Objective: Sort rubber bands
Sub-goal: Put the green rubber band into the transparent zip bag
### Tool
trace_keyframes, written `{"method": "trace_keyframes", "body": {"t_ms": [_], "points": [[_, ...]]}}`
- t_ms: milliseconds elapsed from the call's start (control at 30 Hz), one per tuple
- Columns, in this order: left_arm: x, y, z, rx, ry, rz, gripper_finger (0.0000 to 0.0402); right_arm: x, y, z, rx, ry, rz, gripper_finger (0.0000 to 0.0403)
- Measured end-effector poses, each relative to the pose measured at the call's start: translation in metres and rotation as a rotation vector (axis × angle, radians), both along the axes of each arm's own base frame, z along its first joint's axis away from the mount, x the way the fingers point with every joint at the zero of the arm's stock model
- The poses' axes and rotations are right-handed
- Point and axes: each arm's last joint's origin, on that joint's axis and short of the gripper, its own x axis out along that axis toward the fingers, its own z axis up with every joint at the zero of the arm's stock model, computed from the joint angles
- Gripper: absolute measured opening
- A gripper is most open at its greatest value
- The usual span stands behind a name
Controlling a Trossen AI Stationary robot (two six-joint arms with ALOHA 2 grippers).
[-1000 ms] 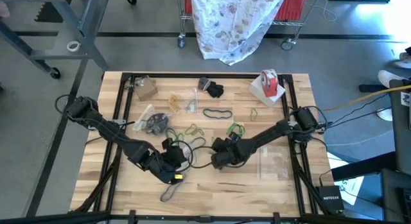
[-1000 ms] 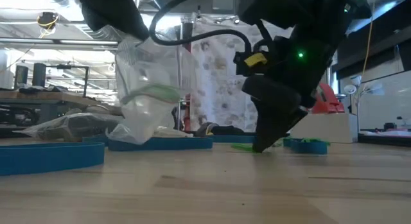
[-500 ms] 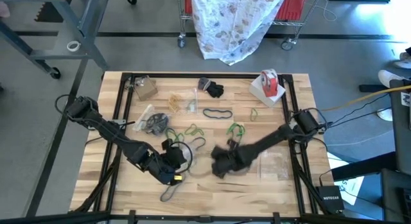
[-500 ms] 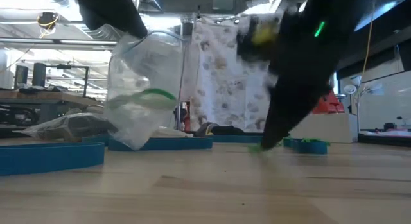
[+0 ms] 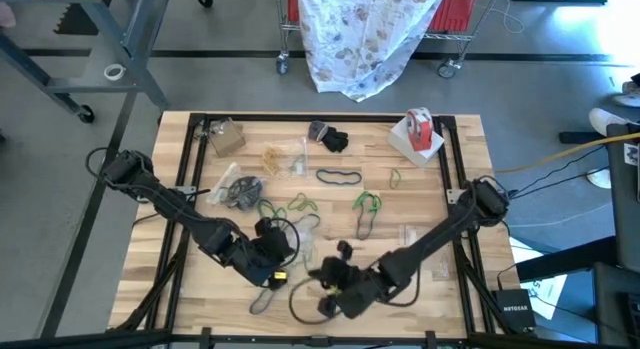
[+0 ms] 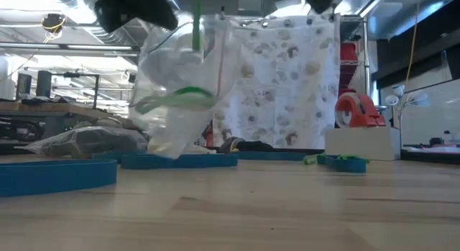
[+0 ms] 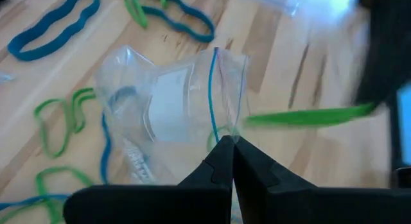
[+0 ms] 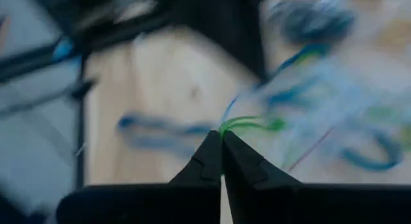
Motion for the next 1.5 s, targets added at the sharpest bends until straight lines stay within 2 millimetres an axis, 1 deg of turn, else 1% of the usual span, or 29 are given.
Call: {"method": "trace_keyframes", "body": {"t_ms": [67,133,267,367,467,567,700,800,867,967,1100,1200,1267,1433,1500], "points": [[0.002,-0.002,0.002,-0.020,-0.031,-0.004,0.0000,0.006,-0.005,0.000,-0.019,-0.038,-0.057,0.0001],[0.004,-0.005,0.006,-0.048,-0.074,-0.006,0.0000,0.010,-0.011,-0.002,-0.025,-0.040,-0.083,0.0001],[0.007,-0.009,0.011,-0.084,-0.120,-0.020,0.0000,0.022,-0.024,-0.010,0.065,-0.022,-0.093,0.0002],[0.007,-0.009,0.012,-0.083,-0.132,-0.029,0.0000,0.029,-0.032,-0.015,0.093,0.002,-0.080,0.0013],[0.006,-0.009,0.012,-0.078,-0.120,-0.027,0.0000,0.031,-0.037,-0.016,0.091,0.022,-0.064,0.0046],[0.005,-0.009,0.012,-0.081,-0.113,-0.033,0.0000,0.027,-0.037,-0.011,0.064,0.046,-0.034,0.0094],[0.002,-0.007,0.013,-0.068,-0.091,-0.034,0.0000,0.015,-0.029,0.006,0.052,0.067,0.081,0.0151],[0.000,-0.005,0.012,-0.051,-0.062,-0.032,0.0000,-0.001,-0.016,0.015,0.048,0.087,0.106,0.0173],[0.000,-0.005,0.011,-0.050,-0.061,-0.032,0.0000,-0.014,-0.007,0.018,0.039,0.089,0.074,0.0177],[0.000,-0.005,0.012,-0.048,-0.062,-0.033,0.0000,-0.031,0.005,0.016,0.033,0.101,-0.004,0.0178],[0.000,-0.005,0.012,-0.043,-0.063,-0.037,0.0000,-0.038,0.012,-0.004,0.079,0.079,-0.117,0.0178],[0.000,-0.005,0.012,-0.041,-0.064,-0.037,0.0000,-0.033,0.014,-0.018,0.120,0.016,-0.187,0.0179],[0.000,-0.005,0.012,-0.042,-0.069,-0.038,0.0000,-0.025,0.013,-0.023,0.143,-0.023,-0.206,0.0179],[0.001,-0.005,0.013,-0.035,-0.074,-0.046,0.0000,-0.006,-0.001,-0.036,0.133,-0.083,-0.292,0.0178],[0.001,-0.005,0.013,-0.034,-0.073,-0.046,0.0000,0.000,-0.009,-0.036,0.131,-0.104,-0.337,0.0165]]}}
